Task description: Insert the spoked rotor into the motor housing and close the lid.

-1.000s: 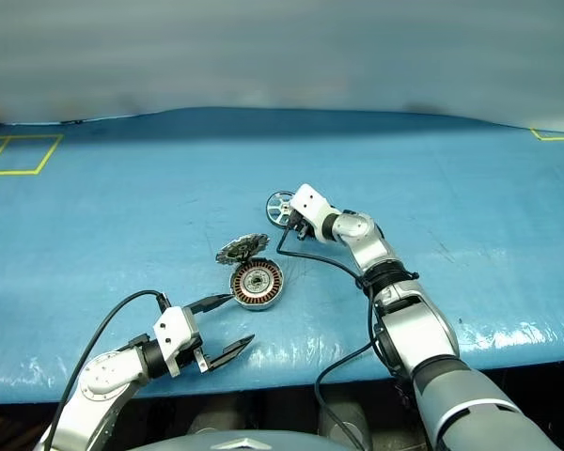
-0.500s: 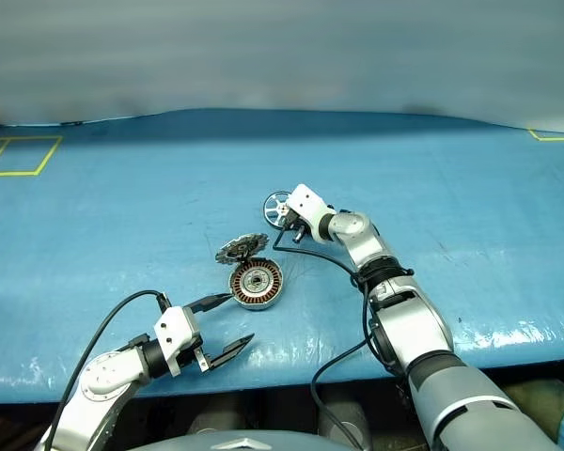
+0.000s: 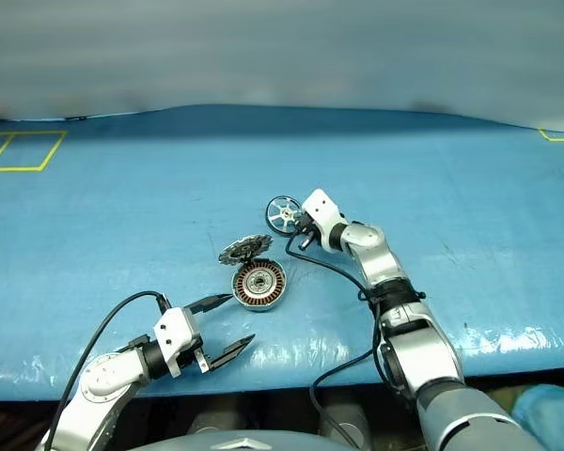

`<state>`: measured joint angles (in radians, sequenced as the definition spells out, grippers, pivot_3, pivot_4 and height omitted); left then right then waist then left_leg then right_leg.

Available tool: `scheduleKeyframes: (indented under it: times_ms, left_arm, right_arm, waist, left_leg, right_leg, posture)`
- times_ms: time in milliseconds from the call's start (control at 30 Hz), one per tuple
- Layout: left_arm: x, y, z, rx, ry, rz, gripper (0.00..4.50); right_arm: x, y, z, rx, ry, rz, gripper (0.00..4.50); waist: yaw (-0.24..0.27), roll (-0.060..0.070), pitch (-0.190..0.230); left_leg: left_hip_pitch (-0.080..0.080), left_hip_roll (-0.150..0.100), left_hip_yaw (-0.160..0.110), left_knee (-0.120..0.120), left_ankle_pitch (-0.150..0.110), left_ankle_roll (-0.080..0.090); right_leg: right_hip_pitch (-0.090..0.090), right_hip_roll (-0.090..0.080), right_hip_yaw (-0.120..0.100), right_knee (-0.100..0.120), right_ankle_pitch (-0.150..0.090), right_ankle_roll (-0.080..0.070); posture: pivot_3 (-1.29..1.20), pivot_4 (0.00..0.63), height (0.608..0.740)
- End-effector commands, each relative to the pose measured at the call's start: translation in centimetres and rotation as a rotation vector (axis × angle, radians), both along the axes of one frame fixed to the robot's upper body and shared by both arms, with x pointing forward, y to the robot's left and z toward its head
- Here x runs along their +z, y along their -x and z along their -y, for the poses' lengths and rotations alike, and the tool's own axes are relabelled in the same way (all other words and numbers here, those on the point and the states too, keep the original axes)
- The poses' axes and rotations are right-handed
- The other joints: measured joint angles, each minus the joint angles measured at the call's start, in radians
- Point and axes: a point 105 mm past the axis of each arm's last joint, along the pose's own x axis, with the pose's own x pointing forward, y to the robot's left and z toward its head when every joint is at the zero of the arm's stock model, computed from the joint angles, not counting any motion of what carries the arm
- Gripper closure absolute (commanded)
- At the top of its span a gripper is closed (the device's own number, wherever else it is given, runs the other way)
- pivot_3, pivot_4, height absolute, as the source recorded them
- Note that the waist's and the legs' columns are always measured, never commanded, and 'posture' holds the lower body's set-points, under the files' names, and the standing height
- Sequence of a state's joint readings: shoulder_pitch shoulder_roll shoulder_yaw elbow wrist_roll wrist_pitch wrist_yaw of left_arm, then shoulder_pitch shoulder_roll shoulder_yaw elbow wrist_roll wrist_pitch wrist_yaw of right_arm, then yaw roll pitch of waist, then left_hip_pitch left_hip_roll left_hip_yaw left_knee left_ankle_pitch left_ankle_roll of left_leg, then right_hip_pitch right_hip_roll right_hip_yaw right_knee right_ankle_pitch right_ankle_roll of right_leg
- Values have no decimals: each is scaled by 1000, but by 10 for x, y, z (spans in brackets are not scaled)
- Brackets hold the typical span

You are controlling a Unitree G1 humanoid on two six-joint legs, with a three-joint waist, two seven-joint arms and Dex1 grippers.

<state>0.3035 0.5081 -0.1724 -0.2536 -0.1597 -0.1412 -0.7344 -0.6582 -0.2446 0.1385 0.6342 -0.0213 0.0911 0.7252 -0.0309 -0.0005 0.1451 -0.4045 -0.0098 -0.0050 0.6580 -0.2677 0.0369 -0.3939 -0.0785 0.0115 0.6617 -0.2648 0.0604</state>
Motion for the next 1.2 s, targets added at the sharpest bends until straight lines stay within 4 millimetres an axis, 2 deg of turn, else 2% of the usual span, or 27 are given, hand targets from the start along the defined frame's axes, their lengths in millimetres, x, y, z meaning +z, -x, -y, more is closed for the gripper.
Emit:
scheduleKeyframes:
  times_ms: [33, 167, 233, 367, 567, 767, 1200]
  left_arm:
    - [5, 3, 5, -29, 32, 18, 0]
    - [3, 5, 6, -53, 27, 1, 0]
    - [2, 6, 6, -59, 28, -5, 0]
    - [1, 9, 7, -70, 30, -18, 0]
    - [0, 10, 6, -81, 24, -31, 0]
    - [-1, 10, 5, -84, 17, -35, 0]
    - [4, 6, 9, -78, 19, -25, 0]
  right_arm:
    - [25, 12, 18, -8, -53, 73, 4474]
    - [31, 35, 42, -58, -54, 90, 4474]
    - [38, 45, 45, -71, -113, 87, 4474]
    - [45, 81, 31, 48, -205, 41, 4474]
    - [34, 127, 5, 249, -207, -72, 4474]
    - [27, 130, -2, 259, -186, -89, 4474]
    - [28, 125, -16, 313, -129, -48, 4474]
  waist:
    - [5, 0, 0]
    - [6, 1, 1]
    - [6, 1, 1]
    - [7, 1, 1]
    - [12, 1, 1]
    - [14, 0, 2]
    - [19, 0, 1]
  left_leg:
    - [-2, 0, 0, 0, 0, 0]
    - [-7, 0, 0, 1, 0, 0]
    - [-7, 0, 0, 2, 0, 0]
    - [-6, 1, 0, 4, 0, 0]
    - [-5, 1, -1, 7, 1, 2]
    - [-3, 0, 0, 9, 2, 4]
    - [-3, 0, 0, 9, 2, 4]
  right_leg:
    - [-1, 0, 0, 0, 0, 0]
    - [-5, 1, -1, 0, 0, 0]
    - [-5, 1, -1, 0, 0, 0]
    - [-3, 3, -1, 0, 0, 1]
    - [0, 3, -3, 0, 1, 2]
    - [1, 5, -4, 0, 2, 4]
    - [1, 10, -3, 0, 3, 5]
  posture:
    - [0, 150, 740]
    - [0, 150, 740]
    - [0, 150, 740]
    - [0, 150, 740]
    - [0, 150, 740]
    - [0, 150, 740]
    - [0, 150, 740]
